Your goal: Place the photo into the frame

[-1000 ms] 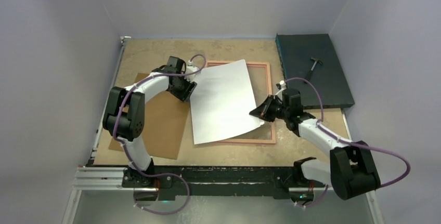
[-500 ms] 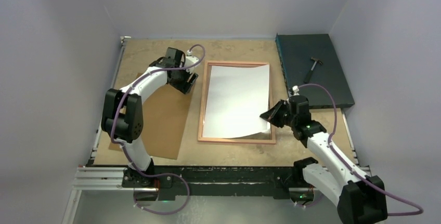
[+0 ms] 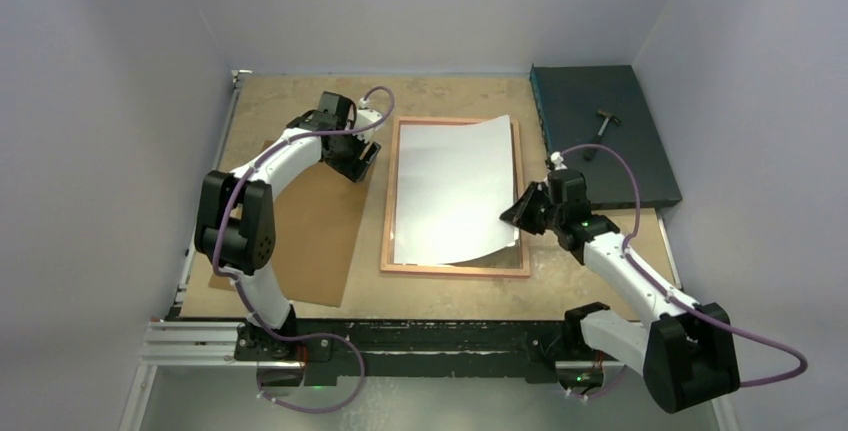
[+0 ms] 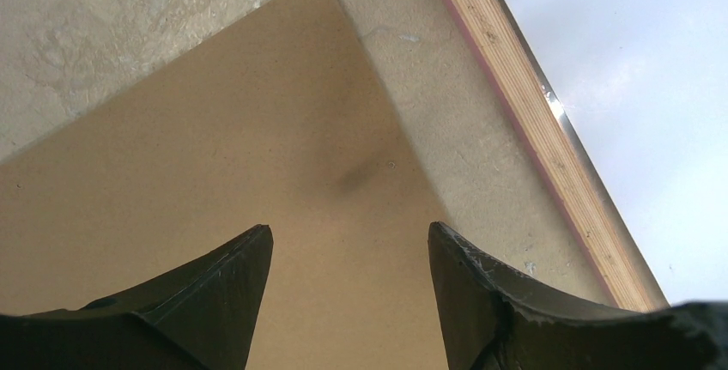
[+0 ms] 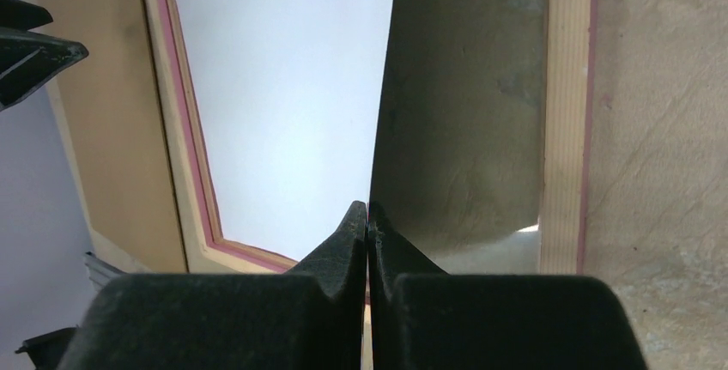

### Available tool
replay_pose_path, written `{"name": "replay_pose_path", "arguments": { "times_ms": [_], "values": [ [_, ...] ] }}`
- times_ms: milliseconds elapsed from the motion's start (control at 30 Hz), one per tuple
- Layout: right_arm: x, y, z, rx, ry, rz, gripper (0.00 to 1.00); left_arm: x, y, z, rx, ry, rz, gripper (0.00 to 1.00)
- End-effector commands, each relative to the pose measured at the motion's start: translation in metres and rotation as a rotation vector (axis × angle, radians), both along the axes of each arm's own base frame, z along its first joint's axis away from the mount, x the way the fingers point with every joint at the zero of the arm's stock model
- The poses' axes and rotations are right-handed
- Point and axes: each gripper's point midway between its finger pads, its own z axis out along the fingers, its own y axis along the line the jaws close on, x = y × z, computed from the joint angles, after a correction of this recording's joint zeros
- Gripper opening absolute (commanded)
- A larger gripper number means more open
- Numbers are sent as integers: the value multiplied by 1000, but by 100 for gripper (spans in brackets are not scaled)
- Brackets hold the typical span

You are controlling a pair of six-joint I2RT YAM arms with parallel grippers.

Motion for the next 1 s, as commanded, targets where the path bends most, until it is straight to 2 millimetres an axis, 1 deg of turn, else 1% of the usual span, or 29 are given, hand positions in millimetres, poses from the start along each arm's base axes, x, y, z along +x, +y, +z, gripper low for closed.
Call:
{"name": "replay_pose_path", "arguments": {
  "times_ms": [0,267,433,567,700,733,867,967],
  "values": [
    [14,6,13,-21,-72,64,0,7,-4,19,-29,-49,7,66],
    [9,10,0,20,-44,60,0,5,-3,17,-27,-47,6,66],
    [3,11,-9,28,-17,65,0,7,-3,19,-28,-56,13,67],
    [1,11,-11,34,-10,57,12,7,-2,21,-30,-60,16,68],
    [-1,11,-13,39,-5,57,20,6,-2,21,-27,-60,16,68],
    [-2,11,-14,37,-2,57,24,6,-2,21,-26,-60,16,68],
    [1,4,-17,-9,8,40,45,6,-1,22,-25,-62,19,68],
    [5,-8,-11,-79,6,5,66,6,2,22,-28,-53,28,69]
  ]
}}
